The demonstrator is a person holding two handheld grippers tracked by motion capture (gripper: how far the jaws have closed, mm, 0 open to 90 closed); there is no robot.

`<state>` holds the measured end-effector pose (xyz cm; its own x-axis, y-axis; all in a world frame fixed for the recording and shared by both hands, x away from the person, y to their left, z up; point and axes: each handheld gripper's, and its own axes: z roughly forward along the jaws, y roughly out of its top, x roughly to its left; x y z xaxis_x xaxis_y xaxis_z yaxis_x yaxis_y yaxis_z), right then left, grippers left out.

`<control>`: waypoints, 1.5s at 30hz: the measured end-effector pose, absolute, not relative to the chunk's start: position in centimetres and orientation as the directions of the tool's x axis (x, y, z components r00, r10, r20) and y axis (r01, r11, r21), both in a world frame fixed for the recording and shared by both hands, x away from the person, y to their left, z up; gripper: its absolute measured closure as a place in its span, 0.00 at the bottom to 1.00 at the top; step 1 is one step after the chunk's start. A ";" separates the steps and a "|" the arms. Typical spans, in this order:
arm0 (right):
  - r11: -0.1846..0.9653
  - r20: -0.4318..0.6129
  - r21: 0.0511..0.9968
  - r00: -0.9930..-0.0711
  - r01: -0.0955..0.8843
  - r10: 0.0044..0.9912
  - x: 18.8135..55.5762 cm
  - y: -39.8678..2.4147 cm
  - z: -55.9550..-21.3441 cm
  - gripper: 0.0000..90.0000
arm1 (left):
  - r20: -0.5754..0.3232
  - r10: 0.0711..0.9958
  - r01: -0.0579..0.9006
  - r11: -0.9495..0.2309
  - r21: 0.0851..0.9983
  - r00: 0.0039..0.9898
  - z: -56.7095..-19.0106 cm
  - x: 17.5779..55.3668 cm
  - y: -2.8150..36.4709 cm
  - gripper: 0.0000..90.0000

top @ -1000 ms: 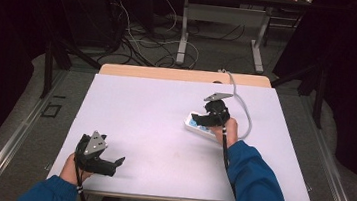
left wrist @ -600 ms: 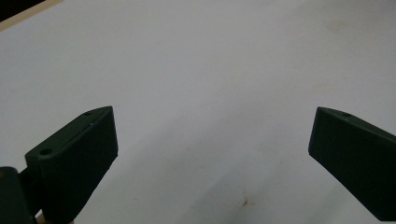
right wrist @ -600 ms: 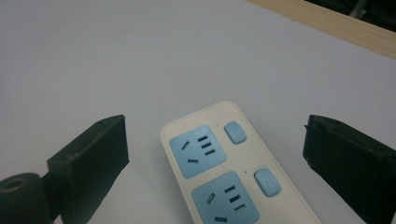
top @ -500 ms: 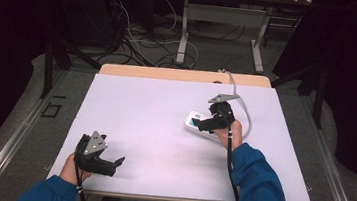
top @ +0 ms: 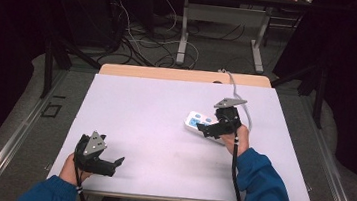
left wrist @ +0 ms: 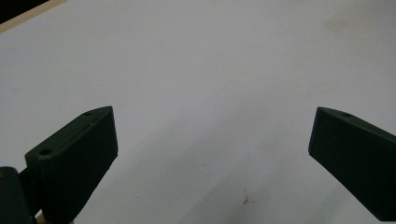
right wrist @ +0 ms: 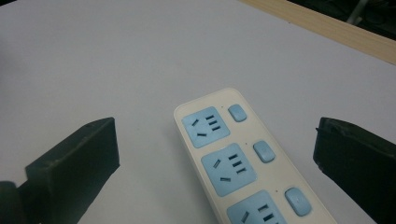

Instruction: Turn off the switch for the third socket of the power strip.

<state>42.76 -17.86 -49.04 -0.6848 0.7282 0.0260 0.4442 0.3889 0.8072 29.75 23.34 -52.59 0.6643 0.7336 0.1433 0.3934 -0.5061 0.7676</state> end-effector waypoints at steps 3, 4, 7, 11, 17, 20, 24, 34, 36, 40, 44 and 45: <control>0.392 0.022 0.808 -0.688 0.439 0.725 42.3 -18.0 -48.9 0.00 | 0.143 0.734 0.394 -0.506 0.767 0.664 -52.6 29.7 23.4 0.01; 0.387 0.024 0.811 -0.685 0.439 0.728 42.1 -18.1 -48.8 0.00 | 0.132 0.735 0.400 -0.499 0.768 0.665 -52.6 29.7 23.3 0.01; 0.390 0.020 0.813 -0.690 0.432 0.723 41.5 -18.3 -48.6 0.00 | 0.133 0.735 0.400 -0.500 0.768 0.665 -52.6 29.7 23.3 0.01; 0.392 0.012 0.816 -0.690 0.424 0.724 40.7 -18.6 -48.5 0.00 | 0.132 0.734 0.399 -0.501 0.768 0.666 -52.6 29.7 23.4 0.01; 0.395 0.003 0.815 -0.686 0.423 0.728 39.8 -19.4 -48.5 0.00 | 0.134 0.736 0.397 -0.498 0.771 0.664 -52.6 29.7 23.3 0.01; 0.396 0.002 0.813 -0.682 0.427 0.731 39.3 -19.8 -48.5 0.00 | 0.133 0.735 0.400 -0.501 0.768 0.665 -52.6 29.7 23.3 0.01; 0.395 -0.007 0.817 -0.677 0.420 0.736 38.5 -20.3 -48.5 0.00 | 0.133 0.735 0.399 -0.500 0.768 0.665 -52.6 29.7 23.3 0.01; 0.389 -0.019 0.819 -0.657 0.423 0.754 37.1 -21.9 -48.9 0.00 | 0.135 0.736 0.397 -0.499 0.771 0.663 -52.6 29.6 23.3 0.01; 0.393 -0.021 0.815 -0.655 0.427 0.755 36.8 -22.2 -49.0 0.00 | 0.137 0.733 0.398 -0.505 0.766 0.666 -52.6 29.7 23.3 0.01; 0.390 -0.024 0.818 -0.653 0.422 0.757 36.3 -22.7 -49.2 0.00 | 0.135 0.737 0.396 -0.498 0.771 0.663 -52.6 29.7 23.3 0.01; 0.388 -0.031 0.821 -0.646 0.419 0.763 35.7 -23.1 -49.2 0.00 | 0.134 0.735 0.398 -0.500 0.769 0.664 -52.6 29.6 23.3 0.01; 0.391 -0.033 0.822 -0.650 0.414 0.759 35.6 -23.2 -49.3 0.00 | 0.137 0.734 0.398 -0.504 0.766 0.666 -52.6 29.6 23.3 0.01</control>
<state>35.59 -23.22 -49.25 -0.6503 0.7589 -0.0332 0.4143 0.3909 0.8219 29.65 23.33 -52.57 0.6657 0.7335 0.1369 0.3979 -0.5042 0.7665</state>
